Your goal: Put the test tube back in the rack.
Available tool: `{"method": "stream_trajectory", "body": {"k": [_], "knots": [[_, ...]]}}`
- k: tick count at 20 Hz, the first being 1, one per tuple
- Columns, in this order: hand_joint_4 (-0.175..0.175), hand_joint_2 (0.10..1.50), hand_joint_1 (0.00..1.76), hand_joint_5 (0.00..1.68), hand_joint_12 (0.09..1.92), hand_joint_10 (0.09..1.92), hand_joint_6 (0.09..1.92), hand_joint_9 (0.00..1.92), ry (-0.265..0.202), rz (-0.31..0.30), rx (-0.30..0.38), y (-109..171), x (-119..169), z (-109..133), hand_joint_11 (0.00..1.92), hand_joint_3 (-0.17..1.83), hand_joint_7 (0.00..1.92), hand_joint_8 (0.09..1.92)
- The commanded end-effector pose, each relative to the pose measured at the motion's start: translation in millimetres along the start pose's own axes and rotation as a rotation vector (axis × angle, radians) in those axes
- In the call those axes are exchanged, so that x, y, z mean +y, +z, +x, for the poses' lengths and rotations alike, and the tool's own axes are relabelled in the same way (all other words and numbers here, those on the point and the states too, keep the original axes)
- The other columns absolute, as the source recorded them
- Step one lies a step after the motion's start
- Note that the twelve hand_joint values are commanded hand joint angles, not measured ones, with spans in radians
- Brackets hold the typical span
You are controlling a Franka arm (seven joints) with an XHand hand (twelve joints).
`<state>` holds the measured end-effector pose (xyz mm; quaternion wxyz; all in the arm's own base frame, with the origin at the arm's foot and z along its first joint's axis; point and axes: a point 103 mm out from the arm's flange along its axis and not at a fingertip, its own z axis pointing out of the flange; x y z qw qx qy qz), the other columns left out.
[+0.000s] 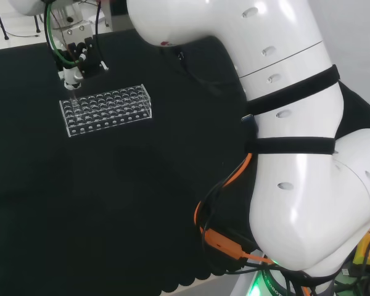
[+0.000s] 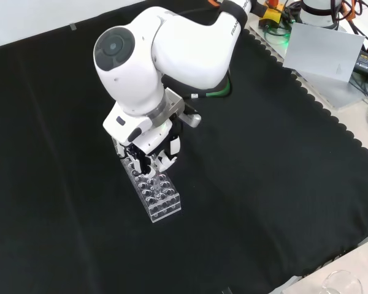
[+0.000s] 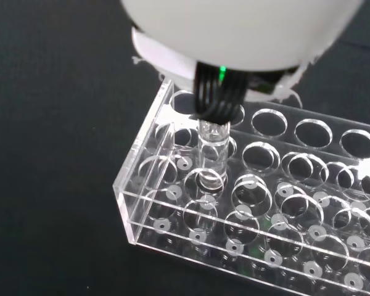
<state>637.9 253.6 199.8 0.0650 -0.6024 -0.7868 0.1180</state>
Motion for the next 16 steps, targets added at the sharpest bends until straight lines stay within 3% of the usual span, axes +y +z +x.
{"method": "stream_trajectory", "body": {"k": [1,14,16], "knots": [[-0.175,0.42,1.35,1.48,1.19,0.83,0.39,1.57,0.01,0.004,-0.004,8,2,-5,1.2,0.93,1.54,0.35],[-0.175,0.42,1.35,1.47,1.19,0.83,0.39,1.57,0.026,0.038,-0.007,35,6,-7,1.2,0.93,1.54,0.35],[-0.175,0.49,1.34,1.44,1.2,0.85,0.34,1.55,0.047,0.064,0.044,34,6,-10,1.19,0.85,1.51,0.45]]}}
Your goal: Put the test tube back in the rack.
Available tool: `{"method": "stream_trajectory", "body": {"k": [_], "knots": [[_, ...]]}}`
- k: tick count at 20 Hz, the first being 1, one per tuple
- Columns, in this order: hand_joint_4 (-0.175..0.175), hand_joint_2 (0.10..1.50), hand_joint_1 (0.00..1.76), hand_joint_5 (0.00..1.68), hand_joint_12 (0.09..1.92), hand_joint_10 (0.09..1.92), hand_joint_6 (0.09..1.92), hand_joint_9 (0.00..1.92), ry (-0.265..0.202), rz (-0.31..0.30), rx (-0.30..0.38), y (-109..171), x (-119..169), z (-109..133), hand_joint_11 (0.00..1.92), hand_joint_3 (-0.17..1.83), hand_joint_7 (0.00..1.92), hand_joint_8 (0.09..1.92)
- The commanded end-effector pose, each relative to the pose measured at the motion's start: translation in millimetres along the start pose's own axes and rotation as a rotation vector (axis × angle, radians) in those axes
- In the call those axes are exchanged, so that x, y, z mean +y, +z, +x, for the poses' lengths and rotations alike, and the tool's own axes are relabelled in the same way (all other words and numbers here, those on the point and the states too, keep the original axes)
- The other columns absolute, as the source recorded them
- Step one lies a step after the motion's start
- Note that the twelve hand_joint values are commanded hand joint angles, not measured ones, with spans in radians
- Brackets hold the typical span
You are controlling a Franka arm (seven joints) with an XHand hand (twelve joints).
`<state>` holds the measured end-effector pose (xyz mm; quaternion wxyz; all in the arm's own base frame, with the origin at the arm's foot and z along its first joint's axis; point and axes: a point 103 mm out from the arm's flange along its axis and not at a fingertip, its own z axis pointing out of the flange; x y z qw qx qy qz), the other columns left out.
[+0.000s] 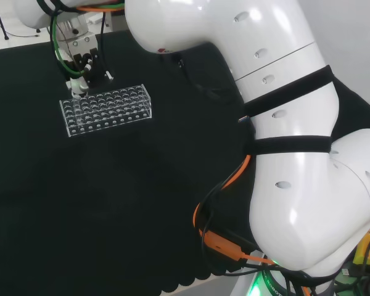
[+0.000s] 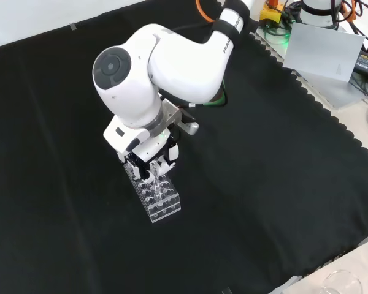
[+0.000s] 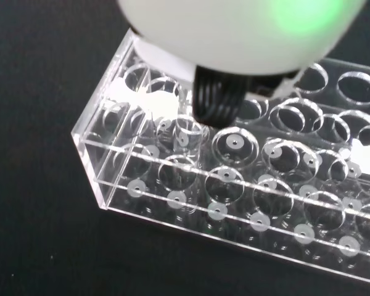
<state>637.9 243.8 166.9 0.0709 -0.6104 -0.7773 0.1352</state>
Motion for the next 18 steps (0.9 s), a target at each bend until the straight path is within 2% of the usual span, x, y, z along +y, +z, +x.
{"method": "stream_trajectory", "body": {"k": [1,2,4,5,6,8,10,14,18], "knots": [[-0.175,0.59,1.33,1.39,1.26,0.85,0.36,1.5,0.026,0.092,0.076,1,0,-4,1.11,0.69,1.46,0.45],[-0.15,0.6,1.26,1.12,1.33,0.87,0.47,1.35,0.023,0.127,0.082,-1,0,-6,0.96,0.57,1.27,0.5],[-0.079,0.57,1.07,0.55,1.46,0.96,0.6,0.91,0.006,0.139,0.083,-9,-2,-10,0.61,0.47,0.77,0.72],[-0.051,0.56,1.01,0.39,1.5,0.99,0.58,0.73,-0.002,0.132,0.086,-15,-4,-11,0.47,0.45,0.55,0.82],[-0.032,0.56,0.96,0.3,1.53,1.01,0.54,0.61,-0.011,0.123,0.091,-21,-6,-12,0.38,0.43,0.4,0.89],[-0.013,0.56,0.91,0.23,1.56,1.03,0.47,0.5,-0.032,0.104,0.091,-36,-11,-14,0.29,0.4,0.24,0.98],[-0.007,0.57,0.89,0.22,1.57,1.03,0.41,0.47,-0.058,0.086,0.102,-56,-19,-17,0.27,0.38,0.18,1.01],[-0.002,0.58,0.88,0.24,1.58,1.03,0.34,0.47,-0.122,0.048,0.151,-108,-50,-30,0.25,0.36,0.16,1.02],[0.0,0.58,0.87,0.24,1.58,1.03,0.32,0.47,-0.166,-0.02,0.204,-166,-98,-54,0.23,0.36,0.16,1.02]]}}
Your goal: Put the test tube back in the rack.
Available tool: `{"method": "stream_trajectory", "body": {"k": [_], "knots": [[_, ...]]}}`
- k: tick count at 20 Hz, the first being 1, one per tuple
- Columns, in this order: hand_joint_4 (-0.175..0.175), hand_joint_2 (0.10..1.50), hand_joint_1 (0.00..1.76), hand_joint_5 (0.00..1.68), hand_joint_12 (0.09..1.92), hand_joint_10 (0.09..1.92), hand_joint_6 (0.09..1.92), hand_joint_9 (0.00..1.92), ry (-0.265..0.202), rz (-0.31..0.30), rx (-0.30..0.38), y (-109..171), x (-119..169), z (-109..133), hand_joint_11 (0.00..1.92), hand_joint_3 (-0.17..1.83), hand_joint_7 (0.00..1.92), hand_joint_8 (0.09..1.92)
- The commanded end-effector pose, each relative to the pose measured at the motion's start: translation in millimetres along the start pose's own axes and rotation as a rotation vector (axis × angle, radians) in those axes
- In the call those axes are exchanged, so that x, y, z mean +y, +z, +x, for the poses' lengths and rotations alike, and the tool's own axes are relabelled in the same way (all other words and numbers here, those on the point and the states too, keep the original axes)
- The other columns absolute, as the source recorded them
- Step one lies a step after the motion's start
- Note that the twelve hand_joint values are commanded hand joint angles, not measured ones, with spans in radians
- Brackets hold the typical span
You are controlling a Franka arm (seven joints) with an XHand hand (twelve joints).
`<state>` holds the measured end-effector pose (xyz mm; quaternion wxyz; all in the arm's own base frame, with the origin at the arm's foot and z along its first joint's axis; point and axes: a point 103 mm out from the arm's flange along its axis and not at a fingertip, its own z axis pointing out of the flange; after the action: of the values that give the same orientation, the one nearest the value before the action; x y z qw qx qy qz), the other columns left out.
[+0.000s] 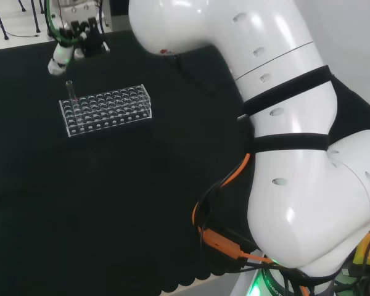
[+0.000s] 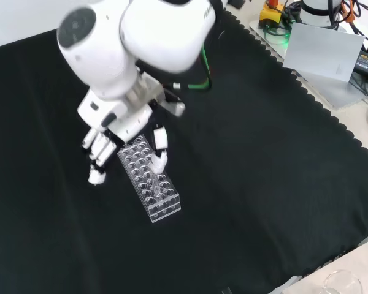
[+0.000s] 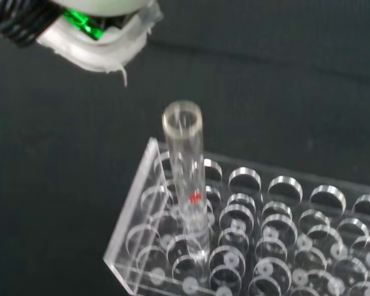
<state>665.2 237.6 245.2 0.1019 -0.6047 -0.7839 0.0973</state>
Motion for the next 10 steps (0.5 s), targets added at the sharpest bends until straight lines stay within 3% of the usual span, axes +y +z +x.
{"method": "stream_trajectory", "body": {"k": [1,5,10], "knots": [[0.0,0.59,0.87,0.24,1.58,1.03,0.32,0.47,-0.143,-0.009,0.122,-104,-110,-30,0.23,0.36,0.16,1.02],[0.0,0.59,0.87,0.25,1.59,1.01,0.3,0.49,-0.174,-0.052,0.12,-147,-152,-43,0.22,0.35,0.18,1.01],[0.0,0.59,0.87,0.27,1.59,1.01,0.29,0.5,-0.176,-0.087,0.126,-181,-197,-56,0.22,0.35,0.2,1.01]]}}
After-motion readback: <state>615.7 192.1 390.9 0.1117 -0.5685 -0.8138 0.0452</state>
